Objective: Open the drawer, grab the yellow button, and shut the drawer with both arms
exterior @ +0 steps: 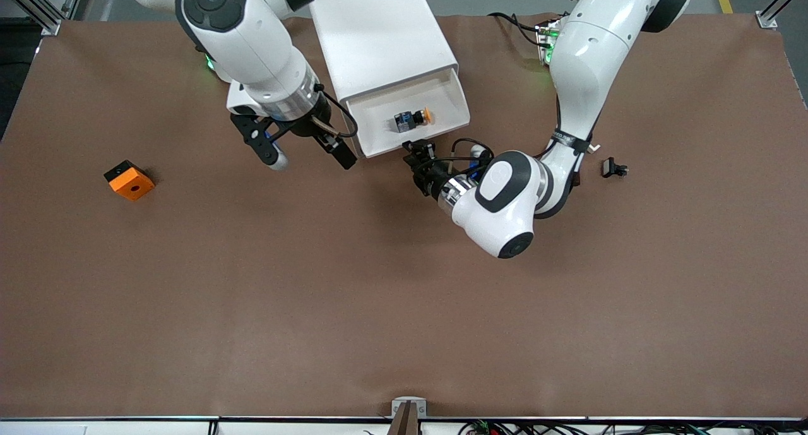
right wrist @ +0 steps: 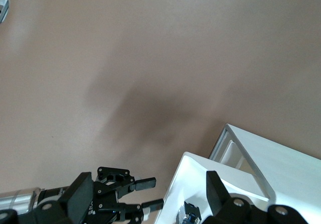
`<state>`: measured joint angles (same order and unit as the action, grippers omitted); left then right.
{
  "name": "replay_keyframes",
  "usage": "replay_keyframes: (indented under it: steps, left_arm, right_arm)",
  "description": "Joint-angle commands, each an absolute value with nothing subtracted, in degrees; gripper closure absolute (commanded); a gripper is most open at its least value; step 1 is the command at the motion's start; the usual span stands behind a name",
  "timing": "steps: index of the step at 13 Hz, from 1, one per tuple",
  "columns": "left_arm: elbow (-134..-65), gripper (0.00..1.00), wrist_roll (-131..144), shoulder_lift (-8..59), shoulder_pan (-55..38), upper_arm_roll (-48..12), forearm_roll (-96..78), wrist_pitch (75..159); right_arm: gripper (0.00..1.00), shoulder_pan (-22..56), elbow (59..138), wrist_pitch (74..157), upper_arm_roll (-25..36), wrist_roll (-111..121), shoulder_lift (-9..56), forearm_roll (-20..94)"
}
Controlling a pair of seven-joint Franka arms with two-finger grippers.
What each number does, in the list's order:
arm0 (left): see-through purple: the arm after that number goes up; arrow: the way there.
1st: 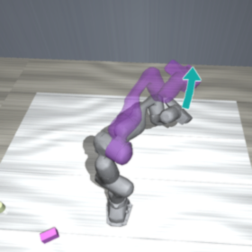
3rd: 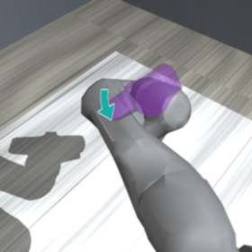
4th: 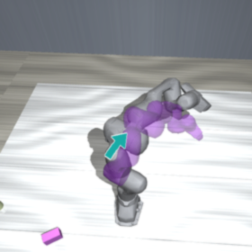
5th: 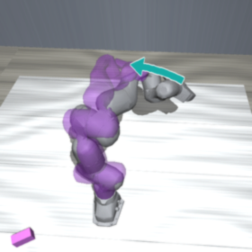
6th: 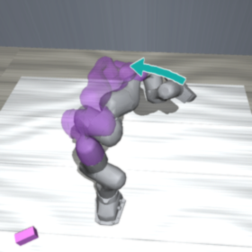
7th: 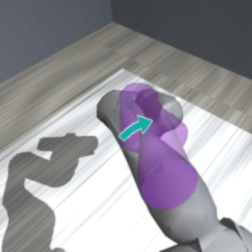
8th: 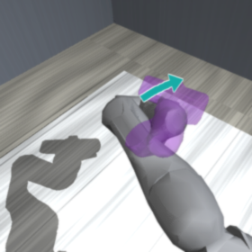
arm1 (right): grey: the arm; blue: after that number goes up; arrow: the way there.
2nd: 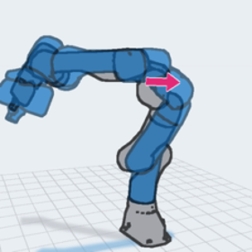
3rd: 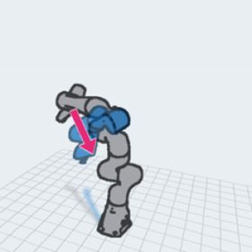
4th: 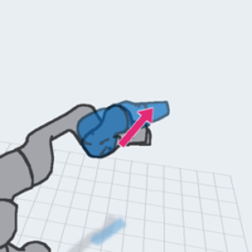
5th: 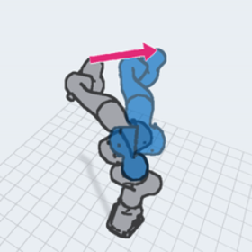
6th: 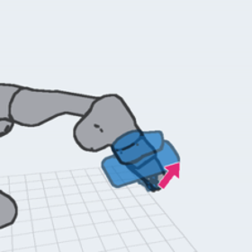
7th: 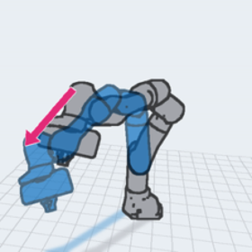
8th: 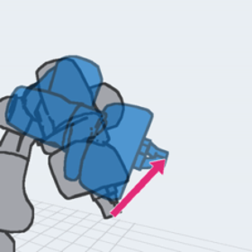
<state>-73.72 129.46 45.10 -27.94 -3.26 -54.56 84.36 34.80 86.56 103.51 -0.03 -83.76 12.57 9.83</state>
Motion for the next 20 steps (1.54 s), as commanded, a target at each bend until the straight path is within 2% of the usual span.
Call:
replay_keyframes:
  steps: [1,4,6,10,16,20]
  left_arm:
    - [-71.8,0.0,128.8,43.3,-27.0,-2.6,-53.7,84.6]
    - [-68.4,0.0,120.4,40.4,-25.8,-2.6,-46.0,84.6]
    - [-68.4,0.0,113.1,36.7,-25.8,0.2,-42.9,84.9]
    - [-68.5,0.0,96.0,30.2,-25.1,1.8,-30.5,87.0]
    - [-69.3,0.0,60.1,19.5,-24.3,1.7,-7.2,84.1]
    - [-69.5,0.0,45.9,14.8,-21.1,1.6,-1.6,80.0]
  right_arm:
    - [0.0,35.9,87.5,104.5,0.7,-84.6,12.9,10.3]
    - [0.0,35.7,90.4,104.2,0.8,-84.5,11.5,10.3]
    - [0.0,35.9,92.5,104.0,0.7,-84.6,9.7,10.3]
    - [0.0,41.8,92.5,106.4,0.7,-97.4,10.1,10.3]
    - [0.0,47.5,91.8,108.0,0.7,-108.9,14.8,10.2]
    - [0.0,48.1,90.5,108.1,0.6,-110.5,19.1,10.9]
